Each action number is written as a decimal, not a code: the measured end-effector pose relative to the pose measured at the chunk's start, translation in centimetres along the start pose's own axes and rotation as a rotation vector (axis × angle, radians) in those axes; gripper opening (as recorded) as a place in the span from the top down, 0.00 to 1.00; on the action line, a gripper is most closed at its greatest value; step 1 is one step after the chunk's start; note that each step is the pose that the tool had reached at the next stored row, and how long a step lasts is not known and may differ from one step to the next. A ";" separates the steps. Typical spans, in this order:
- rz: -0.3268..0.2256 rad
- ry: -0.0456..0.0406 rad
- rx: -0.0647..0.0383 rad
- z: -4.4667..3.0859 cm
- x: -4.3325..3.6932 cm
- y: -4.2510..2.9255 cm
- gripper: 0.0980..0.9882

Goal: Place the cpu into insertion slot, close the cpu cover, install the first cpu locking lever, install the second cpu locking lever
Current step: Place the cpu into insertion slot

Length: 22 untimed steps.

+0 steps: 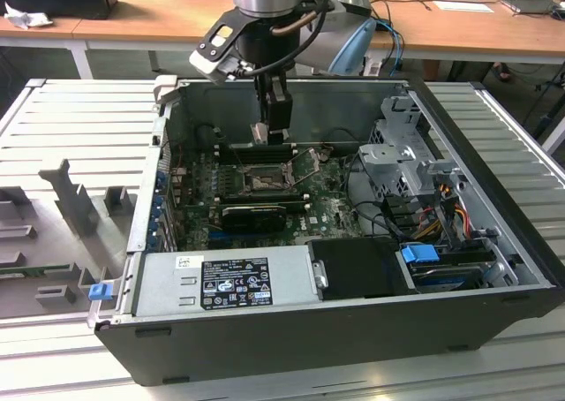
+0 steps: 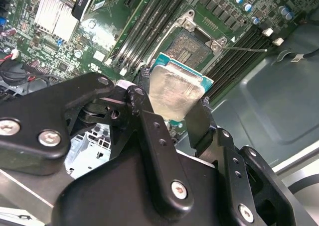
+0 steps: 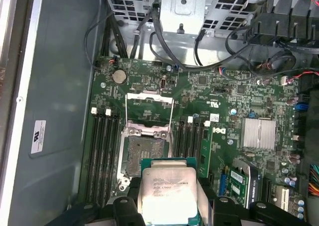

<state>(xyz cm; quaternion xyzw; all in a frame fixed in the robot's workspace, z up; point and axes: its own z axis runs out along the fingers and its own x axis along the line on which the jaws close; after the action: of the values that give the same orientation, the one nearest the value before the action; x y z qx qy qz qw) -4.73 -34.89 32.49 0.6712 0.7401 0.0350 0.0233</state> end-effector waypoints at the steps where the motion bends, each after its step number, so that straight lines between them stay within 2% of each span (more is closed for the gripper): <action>1: 0.003 -0.0002 0.000 0.01 0.00 0.00 0.52; 4: 0.022 -0.0018 0.000 0.12 0.00 -0.01 0.52; 6: 0.066 -0.0055 -0.001 0.34 -0.01 -0.02 0.52; 9: 0.091 -0.0076 -0.001 0.93 0.01 -0.06 0.52; 12: 0.100 -0.0085 -0.001 1.45 0.01 -0.11 0.52; 22: 0.104 -0.0087 -0.001 1.75 0.00 -0.13 0.52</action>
<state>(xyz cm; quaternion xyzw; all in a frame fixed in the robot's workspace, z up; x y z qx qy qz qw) -4.72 -34.87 30.73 0.7087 0.7042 0.0337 0.0251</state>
